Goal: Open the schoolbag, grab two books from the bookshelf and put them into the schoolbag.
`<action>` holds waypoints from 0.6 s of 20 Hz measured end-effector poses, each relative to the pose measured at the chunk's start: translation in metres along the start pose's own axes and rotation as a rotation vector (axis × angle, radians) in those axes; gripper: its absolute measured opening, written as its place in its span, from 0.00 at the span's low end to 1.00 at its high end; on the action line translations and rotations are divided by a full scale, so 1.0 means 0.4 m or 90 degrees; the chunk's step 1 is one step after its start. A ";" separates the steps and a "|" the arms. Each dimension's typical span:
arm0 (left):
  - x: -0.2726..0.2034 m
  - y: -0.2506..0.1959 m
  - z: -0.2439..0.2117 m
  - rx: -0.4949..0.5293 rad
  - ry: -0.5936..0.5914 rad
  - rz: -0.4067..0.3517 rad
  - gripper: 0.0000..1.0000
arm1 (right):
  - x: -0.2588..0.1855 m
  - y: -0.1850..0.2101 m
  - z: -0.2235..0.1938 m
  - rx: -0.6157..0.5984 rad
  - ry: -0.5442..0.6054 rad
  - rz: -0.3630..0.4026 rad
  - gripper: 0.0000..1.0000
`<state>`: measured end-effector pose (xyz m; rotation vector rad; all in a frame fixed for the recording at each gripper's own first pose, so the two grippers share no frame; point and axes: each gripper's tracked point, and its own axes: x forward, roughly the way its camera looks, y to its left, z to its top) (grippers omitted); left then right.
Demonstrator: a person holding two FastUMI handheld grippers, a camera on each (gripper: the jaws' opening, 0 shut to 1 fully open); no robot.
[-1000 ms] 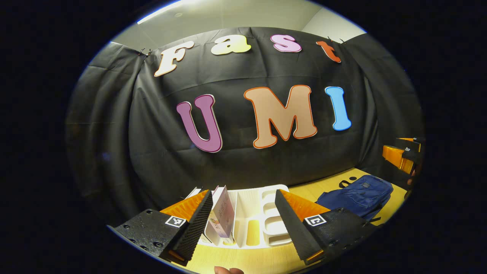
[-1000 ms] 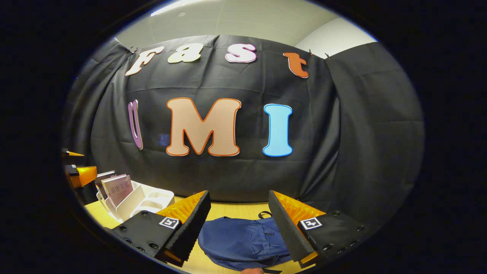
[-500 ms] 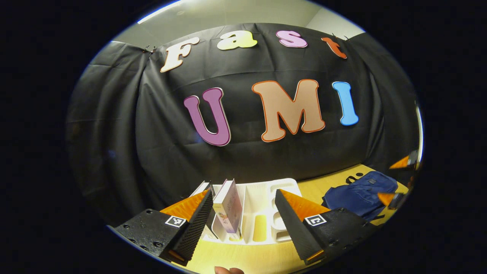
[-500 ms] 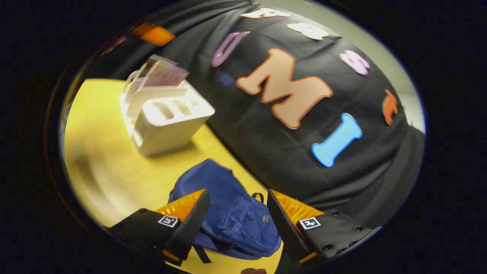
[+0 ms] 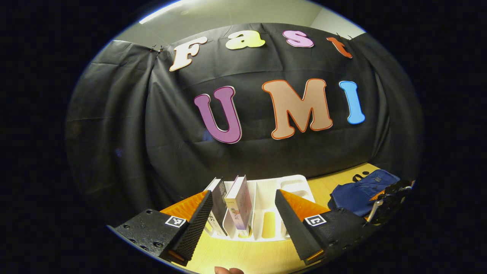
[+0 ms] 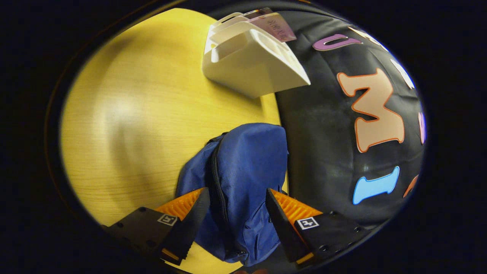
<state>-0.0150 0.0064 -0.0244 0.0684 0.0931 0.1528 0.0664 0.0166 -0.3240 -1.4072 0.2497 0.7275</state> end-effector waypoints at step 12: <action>0.013 0.019 -0.014 -0.013 0.015 0.012 0.96 | 0.072 0.009 -0.027 0.147 0.070 0.047 0.09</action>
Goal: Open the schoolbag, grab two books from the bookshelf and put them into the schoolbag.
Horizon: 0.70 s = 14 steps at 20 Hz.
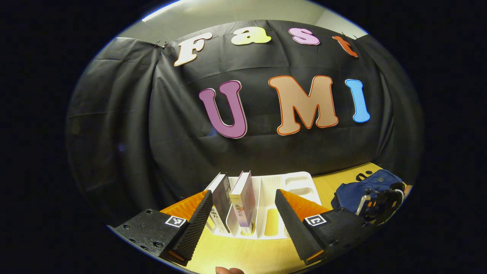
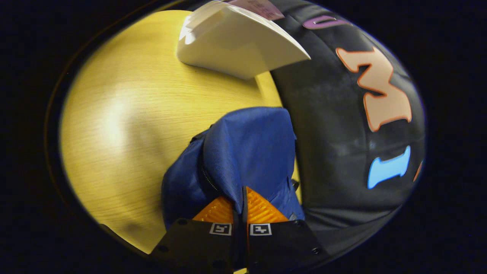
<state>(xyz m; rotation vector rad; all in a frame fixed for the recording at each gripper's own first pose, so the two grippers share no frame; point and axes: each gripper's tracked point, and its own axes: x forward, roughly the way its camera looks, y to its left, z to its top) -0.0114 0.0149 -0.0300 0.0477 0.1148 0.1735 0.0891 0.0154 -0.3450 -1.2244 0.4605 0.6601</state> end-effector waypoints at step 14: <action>0.035 0.015 -0.019 -0.018 0.019 0.004 0.97 | -0.072 -0.148 0.020 0.448 -0.034 0.087 0.04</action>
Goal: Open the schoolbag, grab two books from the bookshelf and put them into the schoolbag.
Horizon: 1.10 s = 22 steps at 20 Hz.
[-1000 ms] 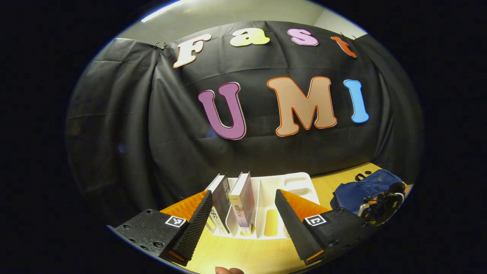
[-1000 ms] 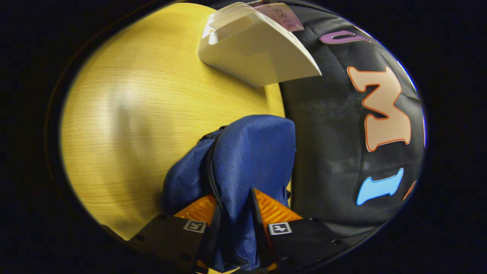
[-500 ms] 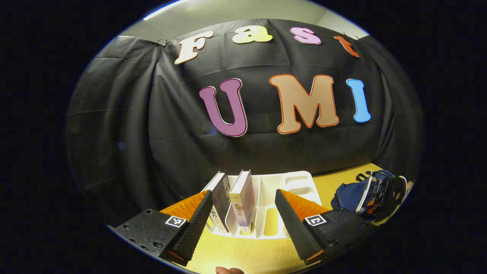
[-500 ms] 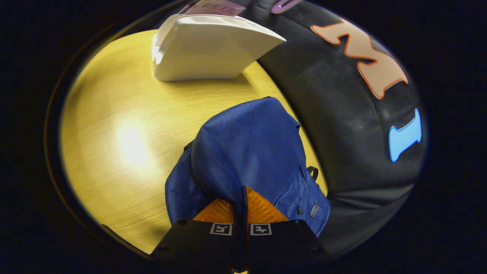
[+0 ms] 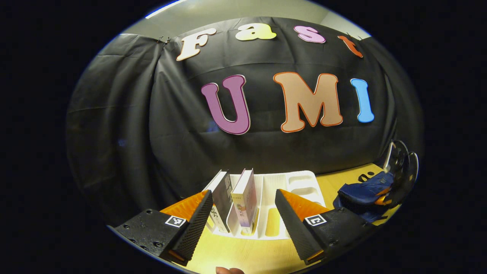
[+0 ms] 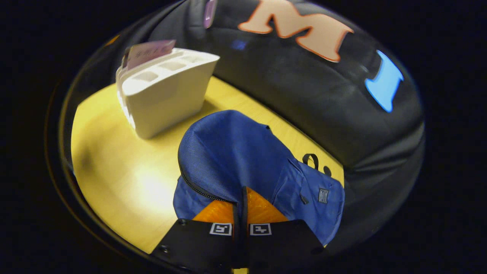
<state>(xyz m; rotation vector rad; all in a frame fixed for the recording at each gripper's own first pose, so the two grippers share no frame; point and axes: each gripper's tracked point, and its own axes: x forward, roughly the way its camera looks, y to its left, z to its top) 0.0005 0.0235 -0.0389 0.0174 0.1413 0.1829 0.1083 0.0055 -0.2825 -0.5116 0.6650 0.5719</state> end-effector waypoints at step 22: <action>0.325 -0.011 -0.038 0.010 0.217 -0.113 0.97 | -0.099 -0.245 0.028 0.779 -0.189 0.019 0.04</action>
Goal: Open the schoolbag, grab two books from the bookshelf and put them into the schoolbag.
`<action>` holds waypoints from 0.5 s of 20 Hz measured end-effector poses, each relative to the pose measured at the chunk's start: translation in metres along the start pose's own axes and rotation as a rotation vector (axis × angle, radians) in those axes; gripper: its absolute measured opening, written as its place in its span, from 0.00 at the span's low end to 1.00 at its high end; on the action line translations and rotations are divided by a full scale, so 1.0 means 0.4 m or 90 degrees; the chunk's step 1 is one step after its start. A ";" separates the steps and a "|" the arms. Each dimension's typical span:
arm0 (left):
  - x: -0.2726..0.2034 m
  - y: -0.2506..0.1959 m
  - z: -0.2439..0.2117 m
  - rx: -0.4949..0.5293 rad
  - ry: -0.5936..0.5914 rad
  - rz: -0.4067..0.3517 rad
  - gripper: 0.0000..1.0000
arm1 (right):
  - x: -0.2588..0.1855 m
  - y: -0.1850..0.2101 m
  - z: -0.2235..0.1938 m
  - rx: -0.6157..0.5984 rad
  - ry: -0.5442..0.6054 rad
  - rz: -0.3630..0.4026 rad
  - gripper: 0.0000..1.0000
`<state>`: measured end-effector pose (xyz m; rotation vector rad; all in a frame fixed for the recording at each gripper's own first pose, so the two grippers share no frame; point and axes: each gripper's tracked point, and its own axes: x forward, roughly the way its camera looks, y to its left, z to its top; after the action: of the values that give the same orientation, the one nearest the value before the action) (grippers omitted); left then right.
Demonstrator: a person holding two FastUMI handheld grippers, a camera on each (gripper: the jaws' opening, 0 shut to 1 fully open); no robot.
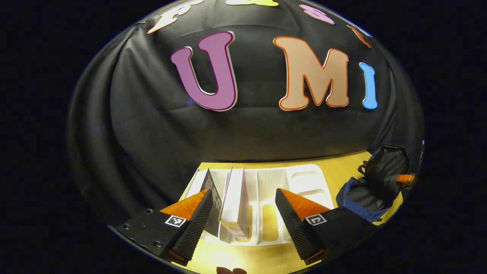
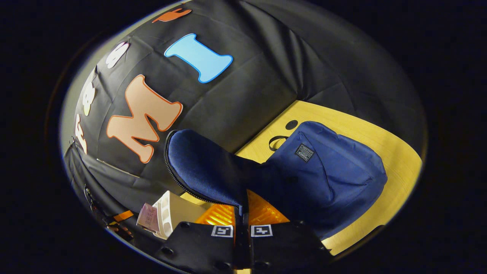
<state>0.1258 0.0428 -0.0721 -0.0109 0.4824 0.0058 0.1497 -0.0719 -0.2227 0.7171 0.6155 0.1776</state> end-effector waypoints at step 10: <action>0.165 0.037 -0.146 0.031 0.250 -0.012 0.97 | 0.003 -0.005 -0.007 0.008 -0.003 0.003 0.03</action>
<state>0.1570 0.0569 -0.1546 0.0314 0.8748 -0.0268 0.1491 -0.0714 -0.2262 0.7307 0.6112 0.1772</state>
